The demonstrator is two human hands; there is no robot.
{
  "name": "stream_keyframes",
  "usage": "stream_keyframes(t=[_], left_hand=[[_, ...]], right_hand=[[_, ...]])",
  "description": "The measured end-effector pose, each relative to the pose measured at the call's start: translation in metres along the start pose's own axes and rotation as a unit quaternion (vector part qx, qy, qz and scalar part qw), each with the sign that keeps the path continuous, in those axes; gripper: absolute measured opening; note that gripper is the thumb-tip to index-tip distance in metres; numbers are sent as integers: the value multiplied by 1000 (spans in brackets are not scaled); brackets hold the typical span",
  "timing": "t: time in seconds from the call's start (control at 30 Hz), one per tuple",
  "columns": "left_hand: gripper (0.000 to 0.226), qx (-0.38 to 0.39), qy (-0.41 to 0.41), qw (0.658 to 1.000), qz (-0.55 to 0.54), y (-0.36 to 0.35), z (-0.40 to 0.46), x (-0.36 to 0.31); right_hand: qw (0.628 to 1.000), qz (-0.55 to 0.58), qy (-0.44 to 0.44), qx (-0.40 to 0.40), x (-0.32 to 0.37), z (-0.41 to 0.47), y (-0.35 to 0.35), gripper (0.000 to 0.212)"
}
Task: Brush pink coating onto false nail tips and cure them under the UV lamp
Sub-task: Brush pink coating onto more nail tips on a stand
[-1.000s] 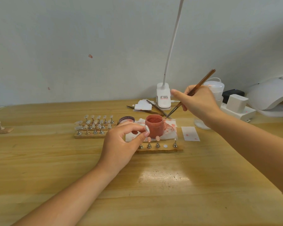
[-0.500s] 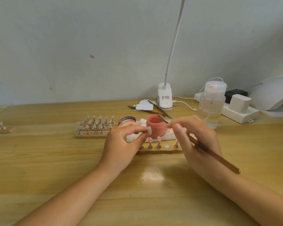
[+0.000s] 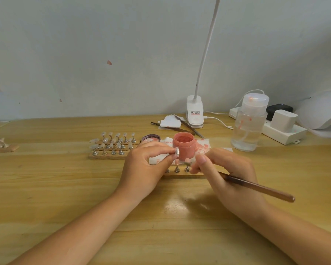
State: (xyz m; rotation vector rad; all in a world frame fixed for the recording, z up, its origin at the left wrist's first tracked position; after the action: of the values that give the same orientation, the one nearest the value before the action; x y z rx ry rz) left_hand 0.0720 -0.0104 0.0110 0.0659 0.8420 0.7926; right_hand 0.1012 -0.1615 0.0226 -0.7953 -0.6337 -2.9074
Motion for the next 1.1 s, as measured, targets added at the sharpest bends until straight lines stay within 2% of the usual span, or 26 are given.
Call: stream_keyframes(t=[0.07, 0.17, 0.3, 0.47, 0.6, 0.8, 0.9, 1.03, 1.1], left_hand=[[28, 0, 0, 1000, -1, 0, 0, 0], [26, 3, -3, 1000, -1, 0, 0, 0], [26, 1, -3, 1000, -5, -1, 0, -1], [24, 4, -8, 1000, -1, -1, 0, -1], [26, 5, 1, 1000, -5, -1, 0, 1], [20, 13, -3, 1000, -1, -2, 0, -1], [20, 12, 0, 1000, -9, -2, 0, -2], [12, 20, -10, 1000, -14, -3, 0, -4], [16, 20, -8, 1000, -14, -3, 0, -3]], right_hand=[[1000, 7, 11, 4, 1, -1, 0, 47], [1000, -15, 20, -19, 2, 0, 2, 44], [1000, -11, 12, 7, -1, -2, -2, 49], [999, -22, 15, -19, 1, -2, 2, 46], [1000, 0, 11, 0, 0, -2, -1, 51], [1000, -7, 0, -14, -1, -2, 0, 39], [1000, 6, 4, -16, 0, -2, 2, 49], [1000, -12, 0, -23, 2, 0, 1, 32], [1000, -1, -4, -12, 0, -1, 0, 42]])
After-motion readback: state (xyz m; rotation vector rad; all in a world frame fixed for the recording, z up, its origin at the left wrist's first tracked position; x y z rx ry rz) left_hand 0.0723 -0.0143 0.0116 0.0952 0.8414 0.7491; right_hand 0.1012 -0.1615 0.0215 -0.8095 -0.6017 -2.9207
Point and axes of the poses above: each hand's wrist, its own z-axis towards the middle knuckle, its own y-axis out of the back of the hand, x = y × z, the point moved 8 cm from there along z, towards the middle knuckle
